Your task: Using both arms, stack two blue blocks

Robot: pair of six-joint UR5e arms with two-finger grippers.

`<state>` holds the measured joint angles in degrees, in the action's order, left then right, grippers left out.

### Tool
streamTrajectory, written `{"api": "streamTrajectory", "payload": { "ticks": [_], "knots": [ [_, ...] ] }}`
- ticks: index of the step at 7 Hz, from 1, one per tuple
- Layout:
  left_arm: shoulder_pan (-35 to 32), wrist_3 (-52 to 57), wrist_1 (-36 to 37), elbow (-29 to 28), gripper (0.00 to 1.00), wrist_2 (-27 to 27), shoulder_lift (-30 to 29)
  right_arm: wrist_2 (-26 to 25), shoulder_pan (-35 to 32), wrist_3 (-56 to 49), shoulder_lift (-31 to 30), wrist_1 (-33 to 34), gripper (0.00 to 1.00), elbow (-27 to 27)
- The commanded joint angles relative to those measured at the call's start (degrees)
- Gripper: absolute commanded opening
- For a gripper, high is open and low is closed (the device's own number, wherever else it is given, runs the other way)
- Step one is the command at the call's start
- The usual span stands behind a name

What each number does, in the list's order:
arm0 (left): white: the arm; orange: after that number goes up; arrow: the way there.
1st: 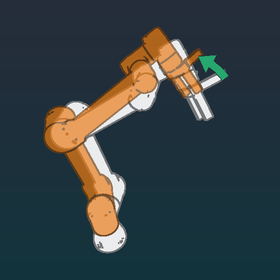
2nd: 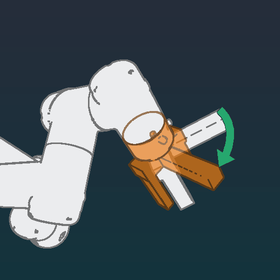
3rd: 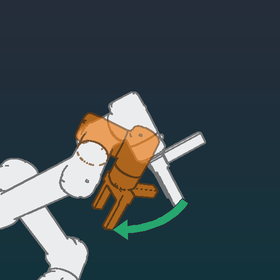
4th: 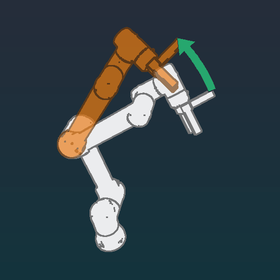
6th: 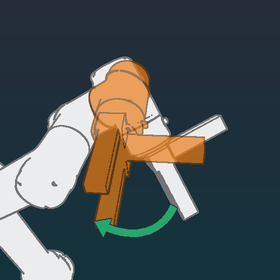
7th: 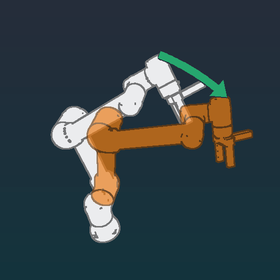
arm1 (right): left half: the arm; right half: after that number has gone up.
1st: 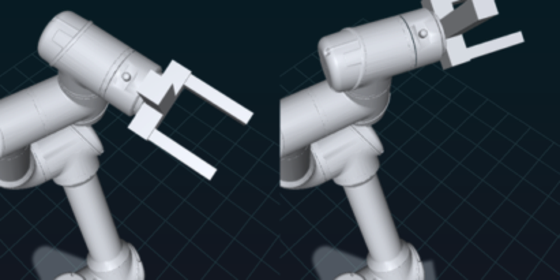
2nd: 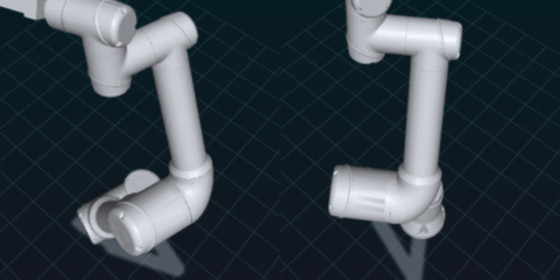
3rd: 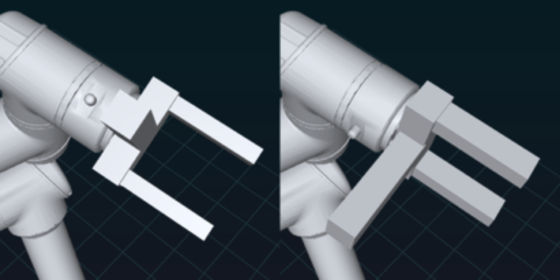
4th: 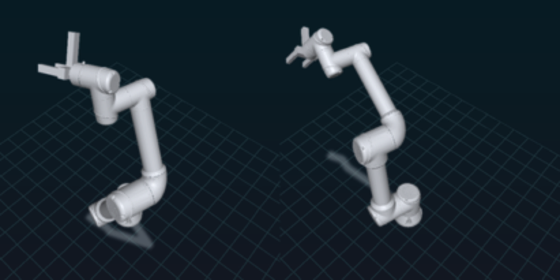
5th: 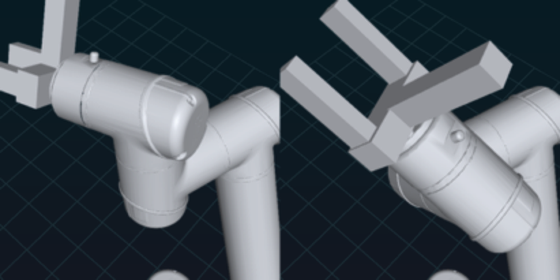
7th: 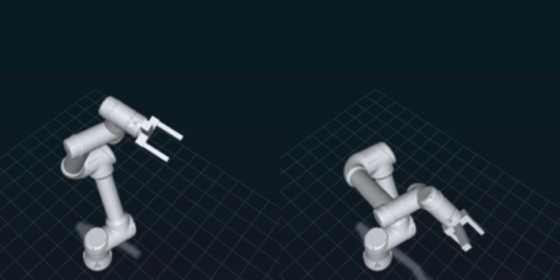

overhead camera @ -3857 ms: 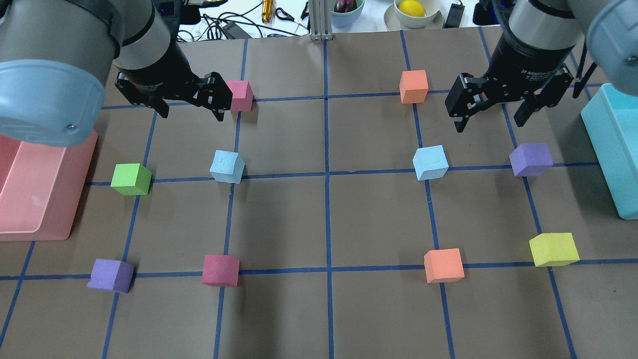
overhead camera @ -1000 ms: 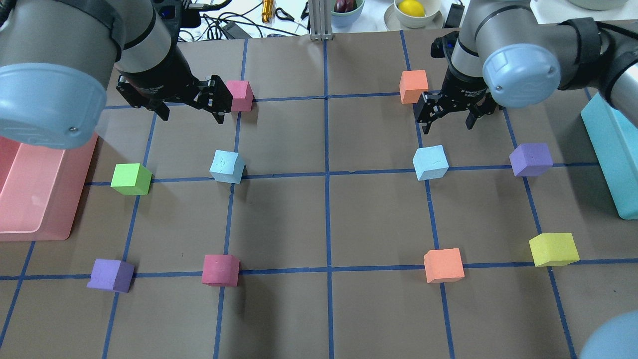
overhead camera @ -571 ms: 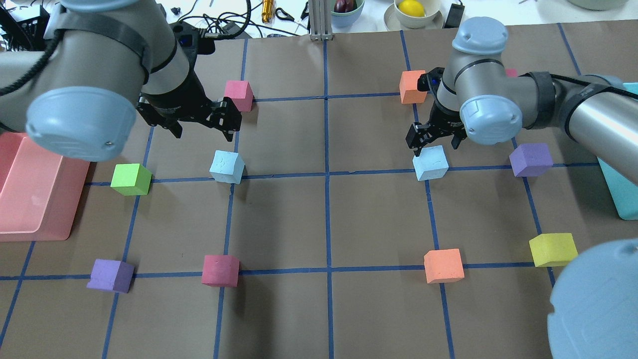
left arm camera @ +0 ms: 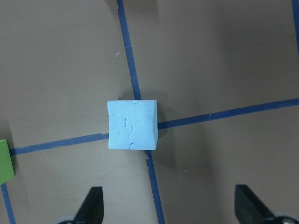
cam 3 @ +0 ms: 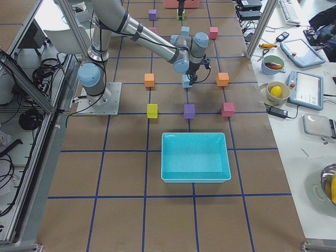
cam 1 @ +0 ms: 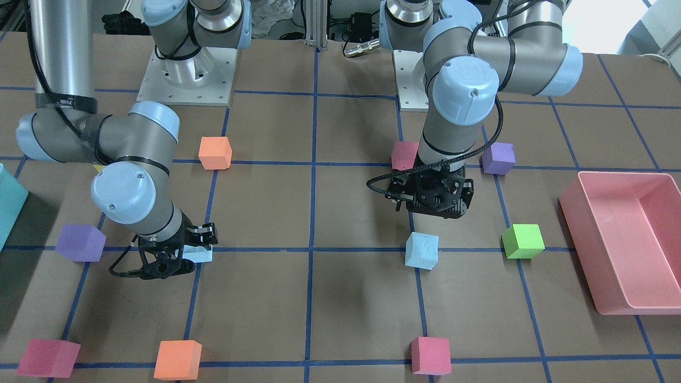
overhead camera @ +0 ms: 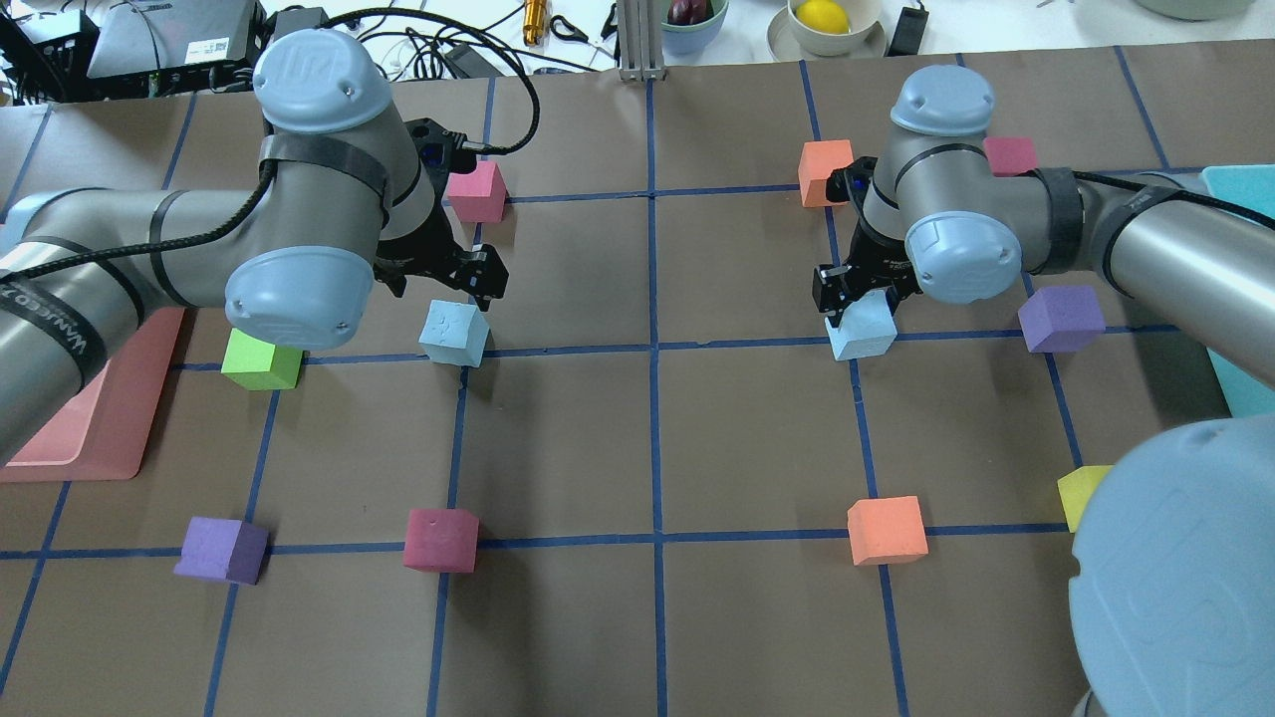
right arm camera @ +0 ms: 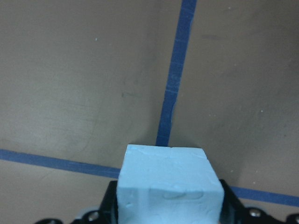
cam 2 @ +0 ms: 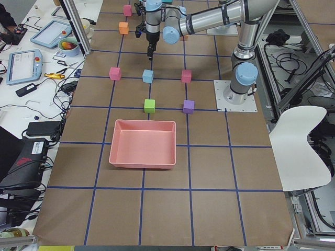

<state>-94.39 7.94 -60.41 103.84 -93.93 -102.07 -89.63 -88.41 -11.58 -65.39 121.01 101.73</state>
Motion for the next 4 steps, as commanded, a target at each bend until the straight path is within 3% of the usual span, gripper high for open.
{"api": "streamTrajectory", "payload": {
  "ticks": [1,2,4],
  "knots": [
    [2.8,9.5,5.7,0.4,1.00,-0.5,-6.2,1.1,-1.6,4.2,-1.0,-0.9,0.00,-1.7],
    [4.1,9.7,6.3,0.7,1.00,-0.1,-8.4,4.6,-4.2,11.9,-1.0,-0.9,0.00,-3.5],
    [4.2,9.5,8.2,1.4,1.00,0.0,-10.0,4.8,-11.9,25.7,-0.4,-0.9,0.00,-6.3]
  ]
}}
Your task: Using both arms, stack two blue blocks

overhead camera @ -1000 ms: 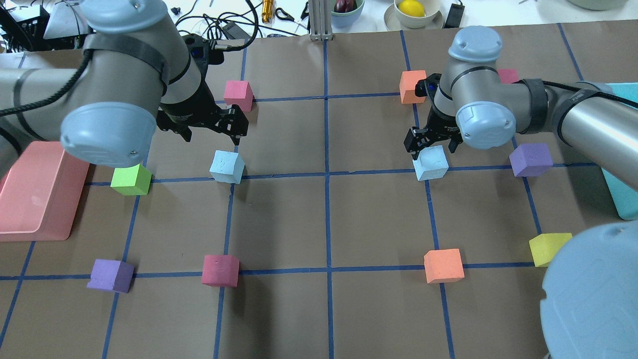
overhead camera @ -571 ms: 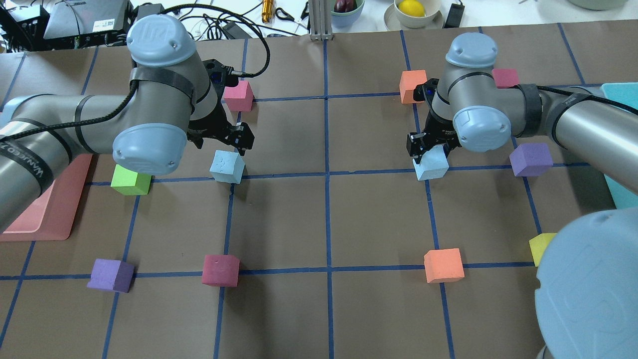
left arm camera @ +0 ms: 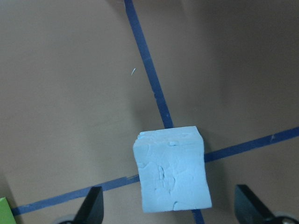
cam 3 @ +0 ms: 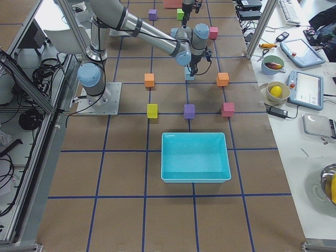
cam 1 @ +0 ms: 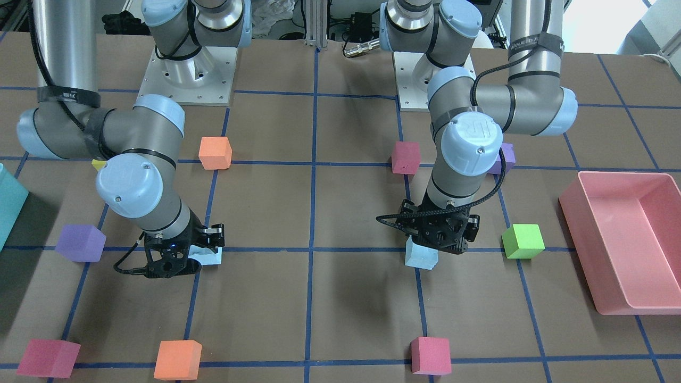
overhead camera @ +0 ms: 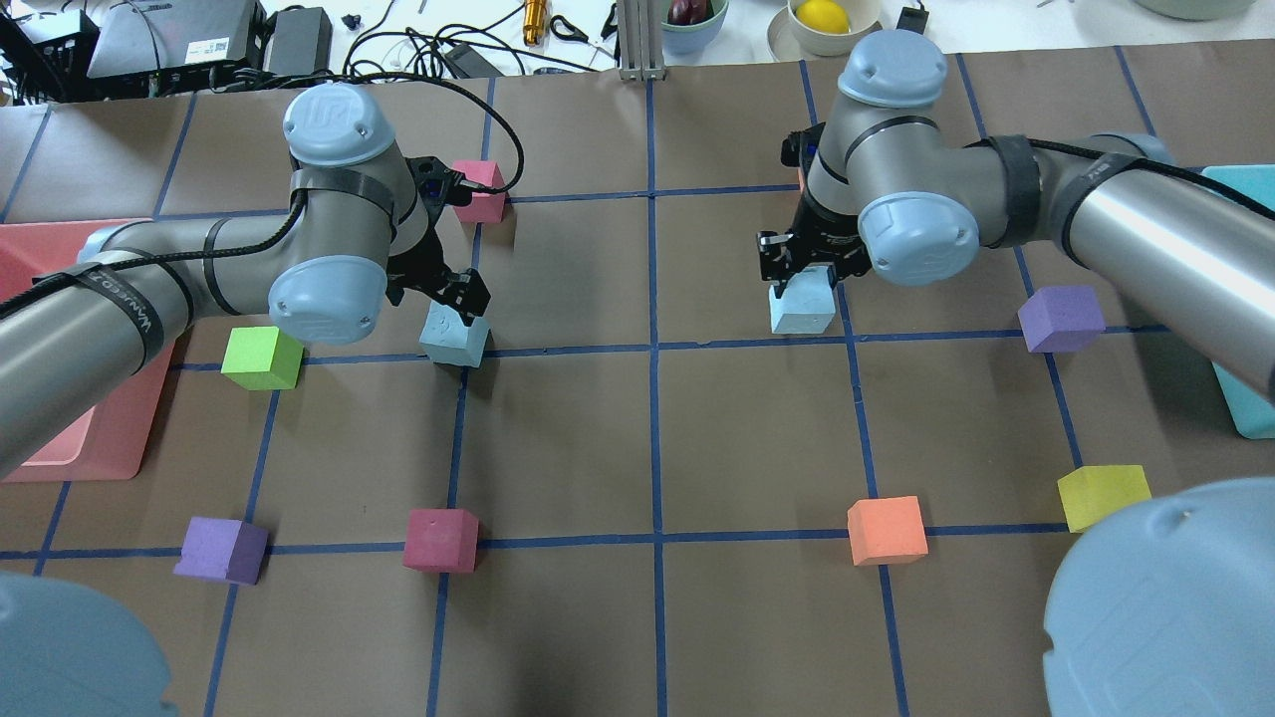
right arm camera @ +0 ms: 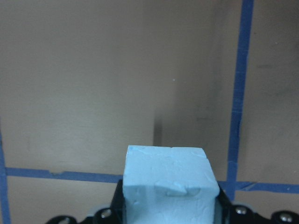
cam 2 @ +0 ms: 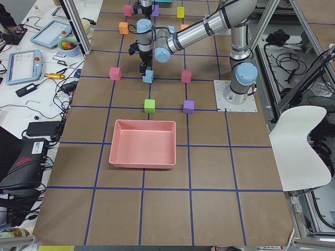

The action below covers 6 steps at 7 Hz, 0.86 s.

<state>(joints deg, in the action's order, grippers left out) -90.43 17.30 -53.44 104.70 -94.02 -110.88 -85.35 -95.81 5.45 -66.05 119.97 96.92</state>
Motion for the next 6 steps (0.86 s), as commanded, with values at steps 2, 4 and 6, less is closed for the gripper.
{"api": "streamTrajectory", "payload": {
  "ticks": [2,4,6],
  "knots": [
    [0.3,0.3,4.8,2.8,1.00,0.2,-2.7,0.5,-8.6,11.4,0.8,0.6,0.00,-1.7],
    [0.3,-2.0,4.8,2.7,1.00,0.4,-2.9,0.4,-12.9,15.5,5.4,0.5,0.00,-5.8],
    [0.3,-4.4,4.8,2.8,0.85,1.6,-2.9,0.5,-13.8,15.6,7.2,0.3,0.00,-7.4]
  ]
}}
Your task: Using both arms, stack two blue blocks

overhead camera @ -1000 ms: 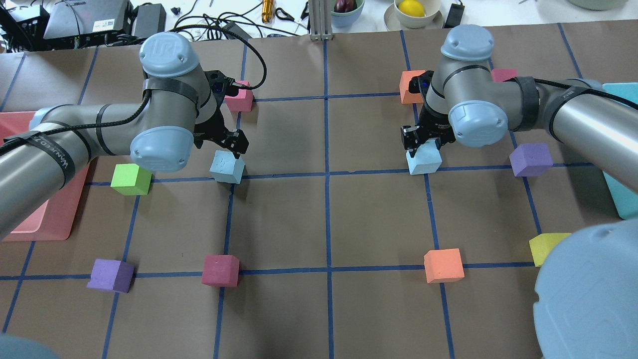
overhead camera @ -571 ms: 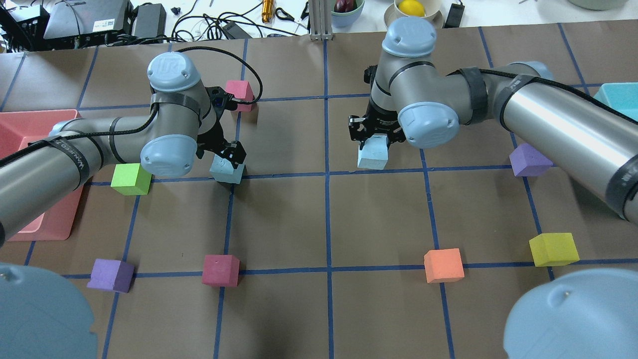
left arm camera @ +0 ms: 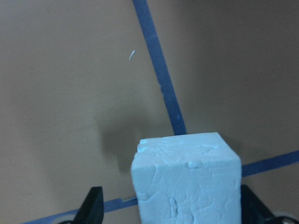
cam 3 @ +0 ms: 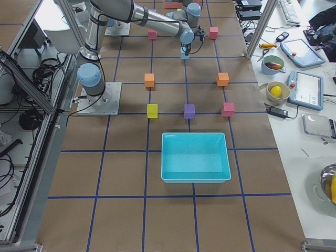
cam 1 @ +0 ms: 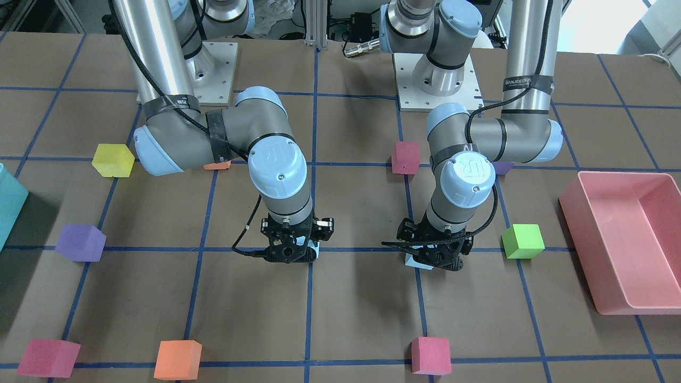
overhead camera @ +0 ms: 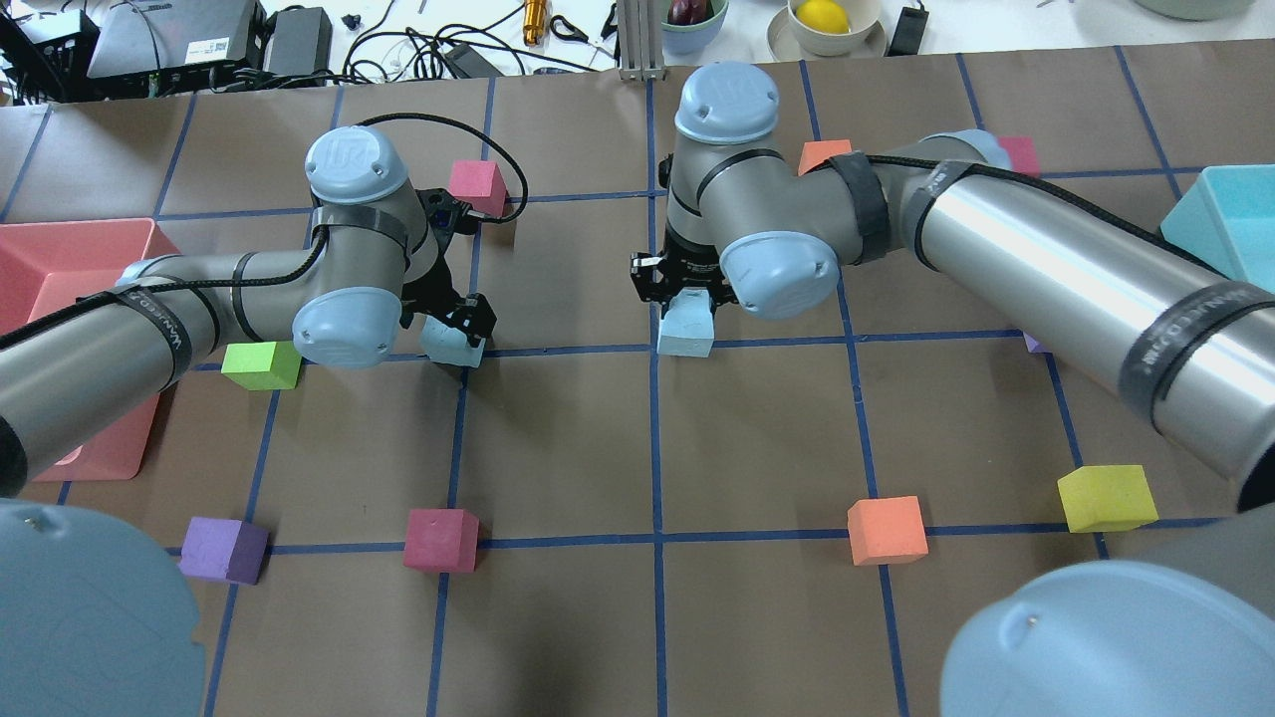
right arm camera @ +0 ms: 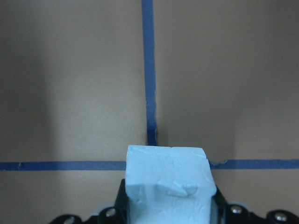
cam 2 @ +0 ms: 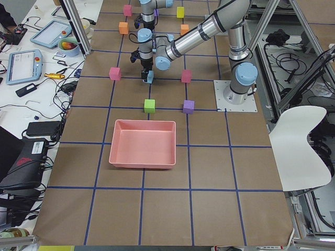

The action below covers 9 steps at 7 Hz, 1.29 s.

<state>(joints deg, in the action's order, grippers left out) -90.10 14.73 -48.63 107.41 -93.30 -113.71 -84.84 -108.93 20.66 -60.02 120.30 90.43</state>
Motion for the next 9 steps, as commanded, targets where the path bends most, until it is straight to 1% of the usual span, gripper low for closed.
{"api": "streamTrajectory", "payload": {
  "ticks": [1,2,3,4,7,8,9],
  "knots": [
    [0.1,-4.5,0.0,0.1,0.32,4.6,0.2,0.0,-0.8,0.3,1.7,0.0,0.00,-1.0],
    [0.2,-4.1,-0.1,0.1,0.10,4.2,0.4,0.0,-0.8,-0.5,1.7,0.5,0.00,-1.0],
    [0.2,-4.1,-0.2,-0.1,0.00,3.8,1.0,-0.7,-0.8,-1.1,2.4,0.7,0.48,-1.0],
    [0.3,-4.1,-0.2,-0.4,0.00,3.7,1.6,-1.5,-0.8,-2.0,2.9,0.8,0.99,-1.0],
    [0.9,-4.8,-0.5,-1.0,0.00,3.8,3.0,-2.2,-0.5,-1.1,2.0,0.4,1.00,-1.5],
    [0.9,-4.9,-1.4,-1.3,0.00,3.8,3.9,-2.2,0.8,-1.3,0.4,-0.9,1.00,-2.7],
    [0.3,-7.2,-3.7,-1.6,0.00,3.9,5.4,-2.2,3.8,-1.7,-3.4,-6.8,1.00,-3.8]
  ]
}}
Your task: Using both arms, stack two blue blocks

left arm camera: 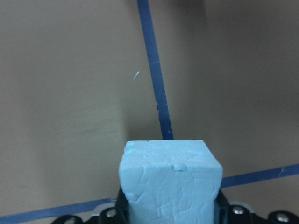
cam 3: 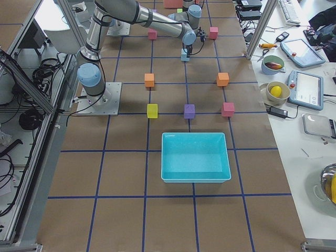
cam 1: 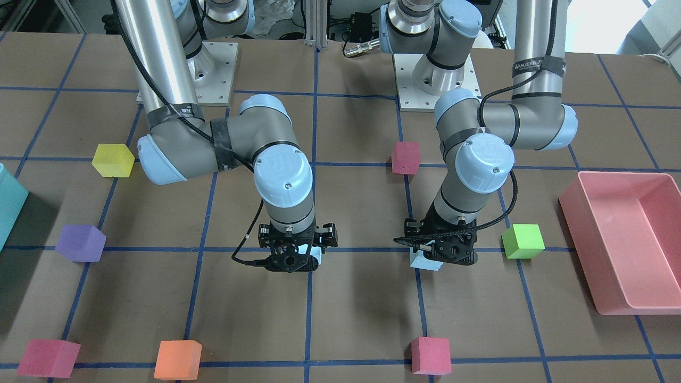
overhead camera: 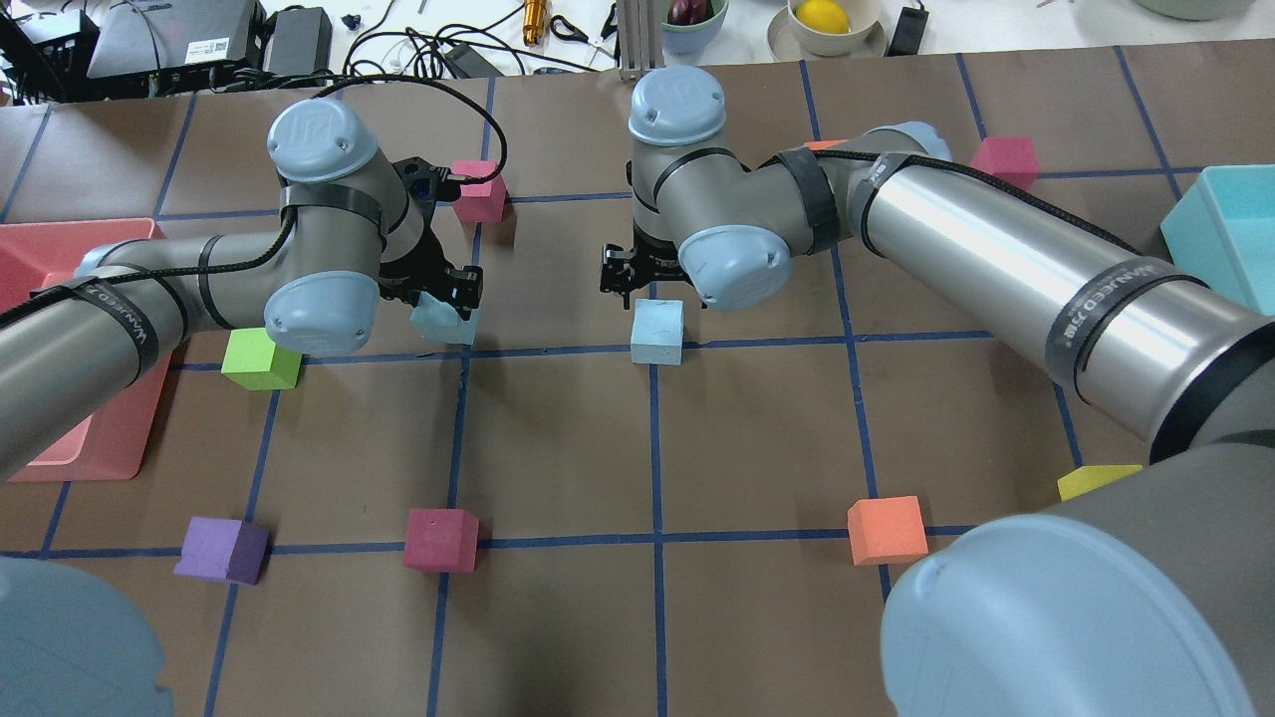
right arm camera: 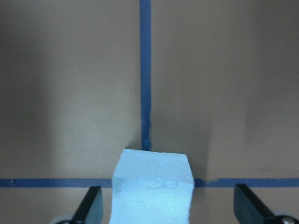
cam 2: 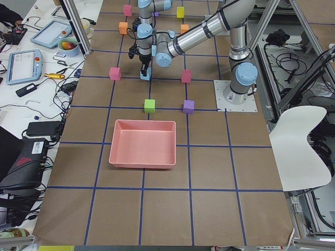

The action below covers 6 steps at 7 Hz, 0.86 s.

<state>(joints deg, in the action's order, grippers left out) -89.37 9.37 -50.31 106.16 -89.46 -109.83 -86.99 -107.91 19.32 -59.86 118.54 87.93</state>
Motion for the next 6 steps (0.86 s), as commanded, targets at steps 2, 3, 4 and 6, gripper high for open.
{"api": "streamTrajectory", "payload": {
  "ticks": [2,3,4,6],
  "knots": [
    [-4.0,-10.3,-5.5,-2.0,0.00,1.3,4.3,0.6,11.9,-5.7,-13.2,-12.9,1.00,-0.1],
    [-8.7,-15.6,-7.2,-5.1,0.00,1.2,4.3,0.0,14.2,-12.3,-17.4,-16.3,1.00,0.6],
    [-14.8,-25.6,-8.0,-8.5,0.00,1.7,2.6,0.3,16.6,-13.4,-20.4,-20.8,1.00,0.7],
    [-20.7,-36.1,-7.9,-12.8,0.00,2.5,-0.9,-0.3,19.7,-18.3,-22.9,-23.4,1.00,0.7]
  ]
}}
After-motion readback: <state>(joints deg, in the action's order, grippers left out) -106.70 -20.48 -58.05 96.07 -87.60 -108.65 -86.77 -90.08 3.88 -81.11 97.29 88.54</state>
